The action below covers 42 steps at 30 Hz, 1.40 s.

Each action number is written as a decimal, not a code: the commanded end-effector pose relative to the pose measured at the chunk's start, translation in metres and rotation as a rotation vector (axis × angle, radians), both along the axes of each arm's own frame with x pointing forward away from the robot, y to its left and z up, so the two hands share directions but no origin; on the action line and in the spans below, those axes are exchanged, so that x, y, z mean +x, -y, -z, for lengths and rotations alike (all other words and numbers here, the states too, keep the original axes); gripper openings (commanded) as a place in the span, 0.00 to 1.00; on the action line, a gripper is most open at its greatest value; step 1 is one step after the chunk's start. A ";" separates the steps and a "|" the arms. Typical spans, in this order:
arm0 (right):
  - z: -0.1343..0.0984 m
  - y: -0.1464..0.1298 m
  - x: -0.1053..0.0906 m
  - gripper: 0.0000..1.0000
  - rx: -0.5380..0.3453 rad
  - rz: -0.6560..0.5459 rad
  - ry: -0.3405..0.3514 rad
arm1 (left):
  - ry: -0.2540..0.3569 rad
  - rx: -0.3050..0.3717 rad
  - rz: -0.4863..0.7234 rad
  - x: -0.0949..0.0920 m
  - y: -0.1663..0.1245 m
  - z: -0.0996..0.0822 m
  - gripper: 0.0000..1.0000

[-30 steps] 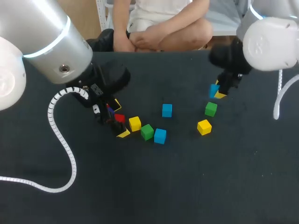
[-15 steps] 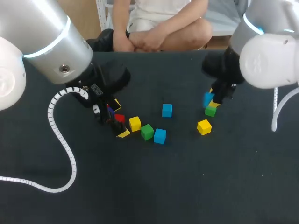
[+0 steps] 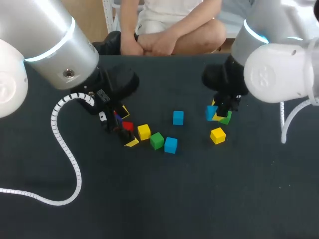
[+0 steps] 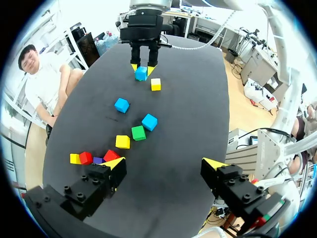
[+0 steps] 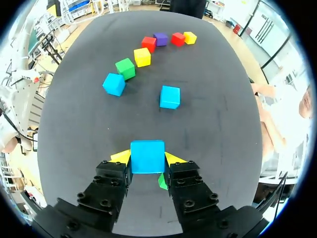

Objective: Place the blue cubes, place green cubes on the blue cubes, place the yellow cubes on the green cubes, then place the red cubes on the yellow cubes, and place purple cube on the red cubes.

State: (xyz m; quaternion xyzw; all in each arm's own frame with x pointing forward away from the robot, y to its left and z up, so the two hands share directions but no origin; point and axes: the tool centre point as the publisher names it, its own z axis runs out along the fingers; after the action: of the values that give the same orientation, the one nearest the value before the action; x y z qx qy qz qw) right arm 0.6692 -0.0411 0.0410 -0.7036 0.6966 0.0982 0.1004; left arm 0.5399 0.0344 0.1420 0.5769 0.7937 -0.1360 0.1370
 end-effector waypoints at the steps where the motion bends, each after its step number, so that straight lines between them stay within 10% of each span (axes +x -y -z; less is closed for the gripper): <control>1: -0.001 -0.006 -0.001 0.00 -0.006 -0.005 0.001 | -0.002 0.002 0.002 0.001 0.000 0.000 1.00; 42: 0.005 -0.027 -0.008 0.00 -0.074 0.036 -0.018 | -0.002 0.002 0.002 0.001 0.000 0.000 1.00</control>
State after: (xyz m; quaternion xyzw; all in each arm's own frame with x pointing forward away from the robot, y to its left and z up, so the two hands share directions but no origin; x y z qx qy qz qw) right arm 0.6611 -0.0128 0.0361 -0.6944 0.7119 0.0787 0.0691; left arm 0.5399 0.0344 0.1420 0.5769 0.7937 -0.1360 0.1370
